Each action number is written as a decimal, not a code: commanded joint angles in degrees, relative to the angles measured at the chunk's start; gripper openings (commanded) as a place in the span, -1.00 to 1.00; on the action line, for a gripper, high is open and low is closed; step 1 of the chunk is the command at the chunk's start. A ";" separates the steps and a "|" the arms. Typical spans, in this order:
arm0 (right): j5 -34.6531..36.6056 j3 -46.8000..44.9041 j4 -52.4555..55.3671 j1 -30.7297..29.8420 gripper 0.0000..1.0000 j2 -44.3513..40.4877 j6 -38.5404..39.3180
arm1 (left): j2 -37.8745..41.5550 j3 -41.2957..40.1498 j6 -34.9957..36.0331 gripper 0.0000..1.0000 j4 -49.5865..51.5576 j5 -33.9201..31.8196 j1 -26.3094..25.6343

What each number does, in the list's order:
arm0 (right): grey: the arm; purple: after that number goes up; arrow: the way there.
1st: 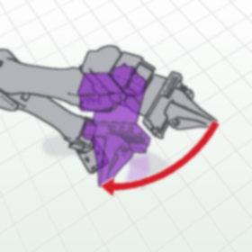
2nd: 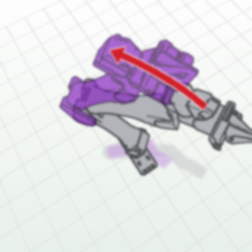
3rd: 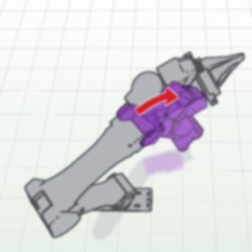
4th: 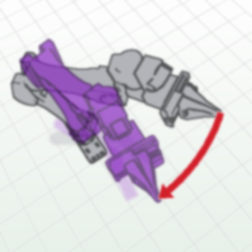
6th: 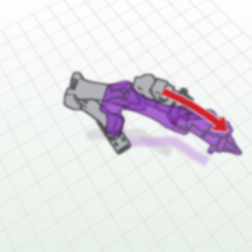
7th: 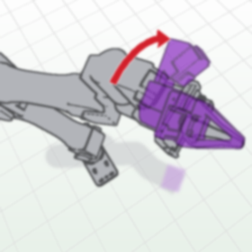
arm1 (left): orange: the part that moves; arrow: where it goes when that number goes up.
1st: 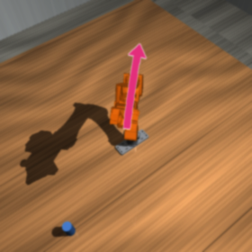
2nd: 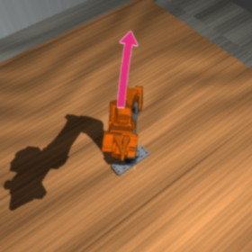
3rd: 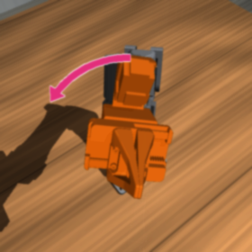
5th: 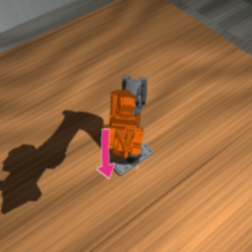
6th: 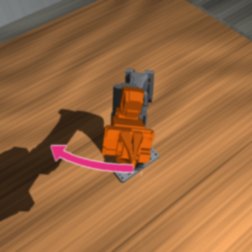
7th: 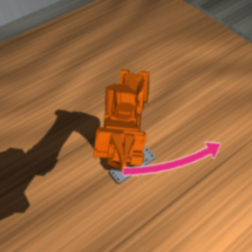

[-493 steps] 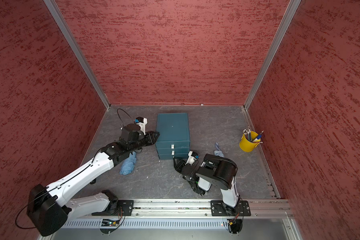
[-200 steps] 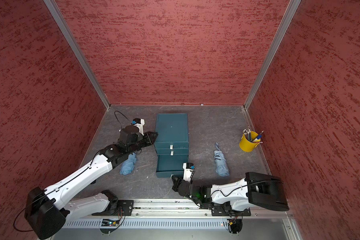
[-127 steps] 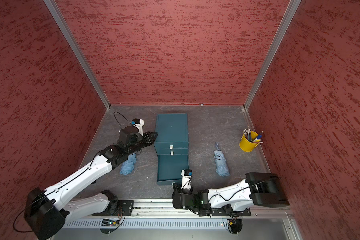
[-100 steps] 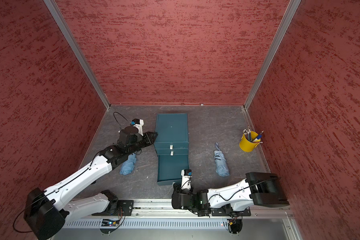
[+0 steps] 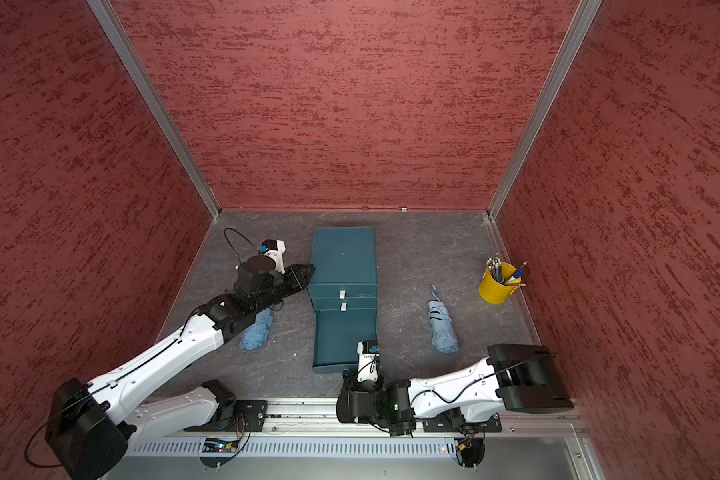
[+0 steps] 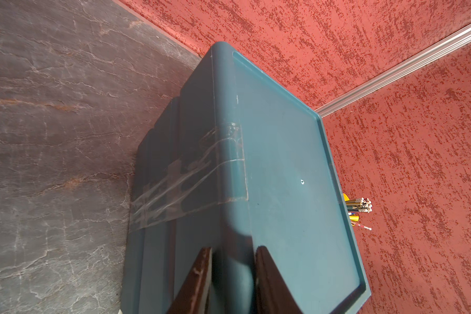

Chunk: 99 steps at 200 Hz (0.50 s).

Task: Place the umbrella in the drawer by color
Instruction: Open the drawer in the storage box.

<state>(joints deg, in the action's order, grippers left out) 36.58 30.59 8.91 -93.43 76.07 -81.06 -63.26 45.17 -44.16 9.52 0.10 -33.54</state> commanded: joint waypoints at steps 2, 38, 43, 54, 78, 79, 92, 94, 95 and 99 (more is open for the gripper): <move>3.46 4.88 12.46 -2.33 0.03 0.09 -2.52 | -2.45 -4.77 1.00 -0.34 19.03 2.85 -0.72; 9.50 14.66 41.58 -3.95 0.12 -3.80 -8.74 | -0.45 -2.52 2.92 -0.13 21.02 3.03 -0.74; 10.36 16.44 46.64 -3.91 0.22 -4.36 -9.56 | -0.09 -2.02 3.22 -0.11 21.34 3.06 -0.67; 12.64 20.74 59.63 -3.86 0.45 -5.25 -13.31 | 0.94 -0.87 3.62 -0.07 22.59 2.69 -0.70; 15.05 24.34 78.58 -0.78 0.57 -7.11 -20.23 | 3.42 1.62 4.22 0.04 24.55 1.27 -0.74; 14.99 24.34 79.00 -0.48 0.57 -7.27 -20.26 | 3.55 1.65 4.28 0.04 24.56 1.20 -0.74; 13.37 23.67 79.66 4.98 0.60 -9.90 -15.59 | 4.85 3.03 4.90 0.08 24.95 0.98 -0.69; 13.09 23.43 79.04 6.10 0.60 -10.47 -14.10 | 5.05 3.27 4.88 0.08 25.20 0.85 -0.73; 12.78 23.36 78.66 6.70 0.61 -10.75 -13.28 | 5.11 3.40 4.97 0.08 25.24 0.77 -0.73; 11.48 22.80 76.77 9.29 0.61 -11.82 -9.66 | 5.56 3.93 4.98 0.09 25.61 0.54 -0.74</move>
<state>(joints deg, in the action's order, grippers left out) 47.18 54.33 71.48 -92.84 68.42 -95.39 -59.29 47.92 -42.15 21.45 1.80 -34.09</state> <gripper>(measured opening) 0.799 0.536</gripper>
